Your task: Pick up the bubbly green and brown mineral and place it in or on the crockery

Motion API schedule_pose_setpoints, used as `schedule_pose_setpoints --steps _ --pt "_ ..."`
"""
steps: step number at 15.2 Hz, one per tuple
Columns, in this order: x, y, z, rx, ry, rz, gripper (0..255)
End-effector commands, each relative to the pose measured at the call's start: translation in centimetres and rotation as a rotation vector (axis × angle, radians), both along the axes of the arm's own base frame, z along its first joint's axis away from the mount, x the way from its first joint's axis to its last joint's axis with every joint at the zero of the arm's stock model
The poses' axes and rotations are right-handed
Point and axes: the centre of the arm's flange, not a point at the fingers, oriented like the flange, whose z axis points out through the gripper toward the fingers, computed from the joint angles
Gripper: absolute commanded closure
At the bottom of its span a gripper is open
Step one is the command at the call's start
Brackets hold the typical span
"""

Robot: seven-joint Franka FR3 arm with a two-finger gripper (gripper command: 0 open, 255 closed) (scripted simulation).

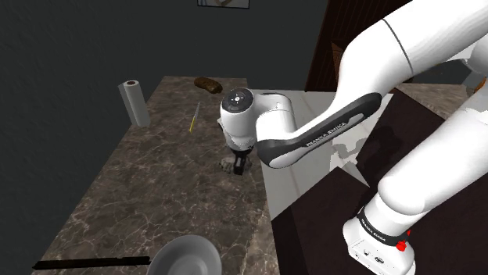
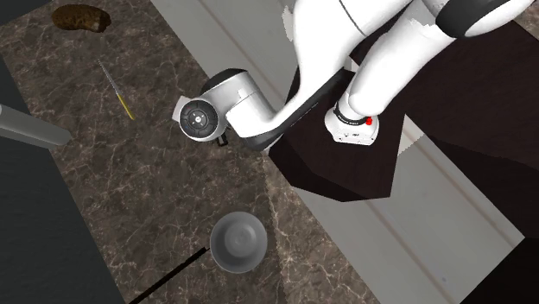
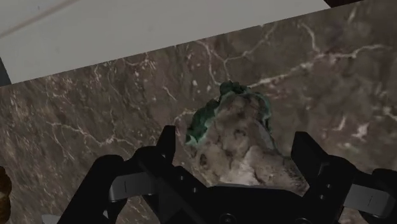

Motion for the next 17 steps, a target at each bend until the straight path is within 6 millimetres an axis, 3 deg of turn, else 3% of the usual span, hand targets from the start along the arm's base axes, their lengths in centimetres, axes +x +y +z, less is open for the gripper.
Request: schedule_pose_setpoints --steps 1,5,13,14,17 --pt "0.7 -0.7 -1.1 -0.016 0.01 0.0 0" --pt "1.1 -1.3 -2.8 -0.016 0.01 0.0 0" --pt "1.1 -1.3 -2.8 -0.016 0.01 -0.001 0" --pt "1.1 -1.3 -2.8 -0.016 0.01 -0.001 255" --pt "1.1 -1.3 -2.7 -0.016 0.01 0.0 255"
